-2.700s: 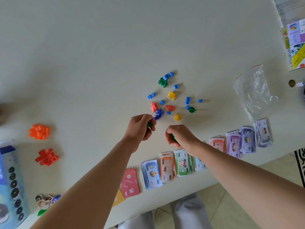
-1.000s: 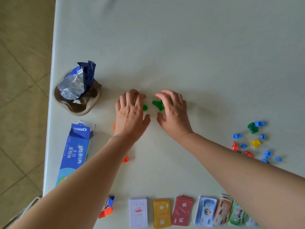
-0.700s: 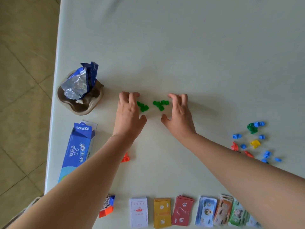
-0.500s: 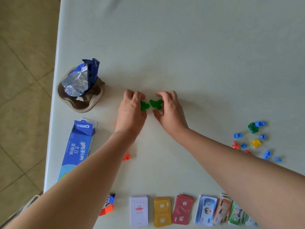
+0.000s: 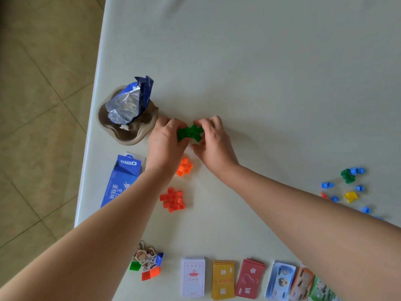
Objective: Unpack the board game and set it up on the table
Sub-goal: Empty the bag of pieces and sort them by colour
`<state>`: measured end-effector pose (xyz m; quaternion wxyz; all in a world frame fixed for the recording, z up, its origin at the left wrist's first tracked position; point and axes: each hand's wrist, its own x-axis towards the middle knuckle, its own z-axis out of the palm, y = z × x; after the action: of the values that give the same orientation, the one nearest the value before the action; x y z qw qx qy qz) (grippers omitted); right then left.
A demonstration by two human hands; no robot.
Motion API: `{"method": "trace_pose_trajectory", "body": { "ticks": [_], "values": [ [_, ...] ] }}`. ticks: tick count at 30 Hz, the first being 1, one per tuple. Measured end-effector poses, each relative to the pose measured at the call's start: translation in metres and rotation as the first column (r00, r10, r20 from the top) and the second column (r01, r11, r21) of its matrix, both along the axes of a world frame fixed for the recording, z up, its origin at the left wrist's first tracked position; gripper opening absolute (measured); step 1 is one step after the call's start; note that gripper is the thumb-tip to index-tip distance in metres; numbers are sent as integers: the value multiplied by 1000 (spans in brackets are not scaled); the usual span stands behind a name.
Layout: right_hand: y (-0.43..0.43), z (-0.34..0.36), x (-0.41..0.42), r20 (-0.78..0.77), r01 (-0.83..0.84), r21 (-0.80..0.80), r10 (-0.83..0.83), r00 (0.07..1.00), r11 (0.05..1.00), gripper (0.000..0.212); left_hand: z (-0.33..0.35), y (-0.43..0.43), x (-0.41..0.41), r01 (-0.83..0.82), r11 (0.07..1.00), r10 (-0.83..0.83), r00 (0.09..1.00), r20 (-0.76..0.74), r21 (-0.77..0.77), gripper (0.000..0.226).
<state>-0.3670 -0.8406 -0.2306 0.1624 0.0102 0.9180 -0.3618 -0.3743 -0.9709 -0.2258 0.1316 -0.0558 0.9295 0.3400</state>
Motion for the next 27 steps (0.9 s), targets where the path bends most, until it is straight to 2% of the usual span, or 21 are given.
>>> {"method": "trace_pose_trajectory", "body": {
  "ticks": [5, 9, 13, 17, 21, 27],
  "values": [
    [-13, 0, -4, -19, 1, -19, -1, 1000, 1000, 39, 2, -5, 2, 1, 999, -2, 1000, -13, -41, 33],
    [-14, 1, -3, -9, 1, -40, -2, 1000, 999, 44, 5, -5, 4, 24, 998, -25, 999, -23, -60, 34],
    [1, 6, 11, -15, -8, -108, 6, 1000, 994, 52, 14, 2, 13, 63, 980, -88, 989, -122, -190, 37],
    [36, 9, 35, -20, 28, -117, -31, 999, 993, 48, 22, 24, 23, 82, 961, -135, 972, -191, -263, 40],
    [89, 14, 64, -37, 98, -70, -101, 994, 993, 43, 29, 68, 39, 158, 964, -195, 967, -166, -213, 36],
    [183, 23, 113, -45, 266, 32, -264, 963, 963, 32, 33, 158, 72, 359, 933, -360, 932, -43, -34, 28]
  ]
}}
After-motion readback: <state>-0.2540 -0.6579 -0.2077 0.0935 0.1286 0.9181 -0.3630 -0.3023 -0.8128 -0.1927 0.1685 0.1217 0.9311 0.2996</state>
